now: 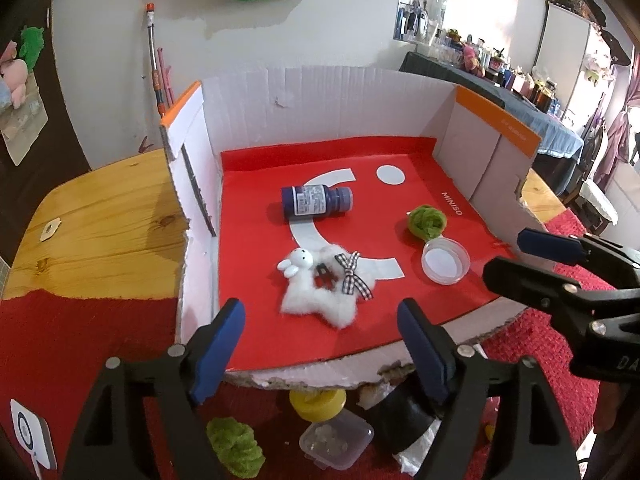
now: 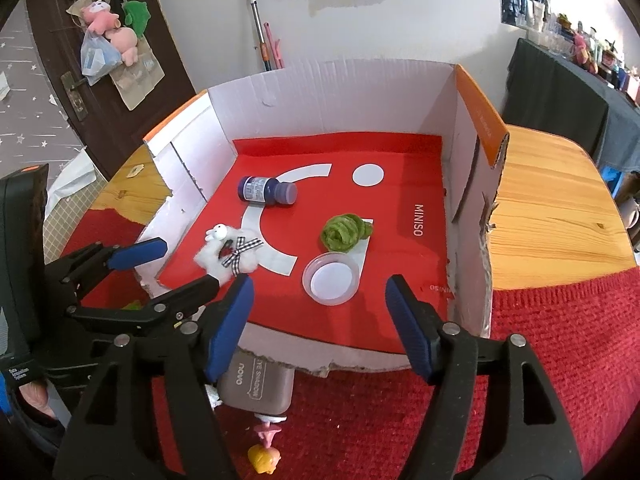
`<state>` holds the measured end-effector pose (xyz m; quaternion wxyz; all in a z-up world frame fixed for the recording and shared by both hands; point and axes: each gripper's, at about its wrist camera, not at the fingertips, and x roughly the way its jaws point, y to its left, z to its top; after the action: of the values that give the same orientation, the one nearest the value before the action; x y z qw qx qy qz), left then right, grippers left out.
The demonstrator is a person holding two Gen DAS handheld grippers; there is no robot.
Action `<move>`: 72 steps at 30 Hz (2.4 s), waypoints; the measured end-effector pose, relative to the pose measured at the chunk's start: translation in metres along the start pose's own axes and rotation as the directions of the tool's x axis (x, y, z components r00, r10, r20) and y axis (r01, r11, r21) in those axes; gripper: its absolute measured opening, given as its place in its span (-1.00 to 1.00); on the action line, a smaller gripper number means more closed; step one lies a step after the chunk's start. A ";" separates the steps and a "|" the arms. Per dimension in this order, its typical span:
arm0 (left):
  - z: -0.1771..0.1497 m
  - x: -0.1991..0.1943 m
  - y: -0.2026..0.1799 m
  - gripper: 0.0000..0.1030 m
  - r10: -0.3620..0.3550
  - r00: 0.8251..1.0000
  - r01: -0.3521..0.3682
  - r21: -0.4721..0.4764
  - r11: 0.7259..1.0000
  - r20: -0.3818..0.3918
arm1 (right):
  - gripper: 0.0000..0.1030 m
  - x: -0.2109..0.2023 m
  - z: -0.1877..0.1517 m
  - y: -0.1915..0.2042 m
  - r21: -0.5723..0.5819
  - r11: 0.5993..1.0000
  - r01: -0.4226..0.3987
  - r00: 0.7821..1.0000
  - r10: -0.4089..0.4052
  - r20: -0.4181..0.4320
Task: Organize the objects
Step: 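Withdraw both tools out of the box, then move the left tool to the clear plastic box while the right tool approaches the yellow-pink toy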
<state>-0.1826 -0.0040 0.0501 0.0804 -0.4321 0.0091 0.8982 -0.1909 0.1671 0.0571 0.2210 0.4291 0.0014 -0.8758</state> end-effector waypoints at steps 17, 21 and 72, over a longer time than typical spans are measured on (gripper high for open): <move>-0.014 -0.026 0.002 0.76 0.003 0.999 -0.002 -0.028 1.000 0.050 | 0.52 -0.028 -0.013 0.013 -0.014 1.000 -0.001 0.999 0.002 0.051; -0.018 -0.029 0.002 0.78 0.007 0.999 -0.005 -0.038 0.999 0.052 | 0.56 -0.035 -0.017 0.015 -0.021 1.000 0.005 0.998 -0.003 0.064; -0.074 -0.051 0.003 1.00 0.038 0.998 -0.034 -0.076 0.996 0.052 | 0.75 -0.054 -0.081 0.035 -0.031 0.999 -0.007 0.998 0.009 0.058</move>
<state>-0.0941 -0.0200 0.0430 0.0479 -0.4104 -0.0192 0.9105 -0.0877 0.1717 0.0533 0.2310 0.4000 0.0069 -0.8869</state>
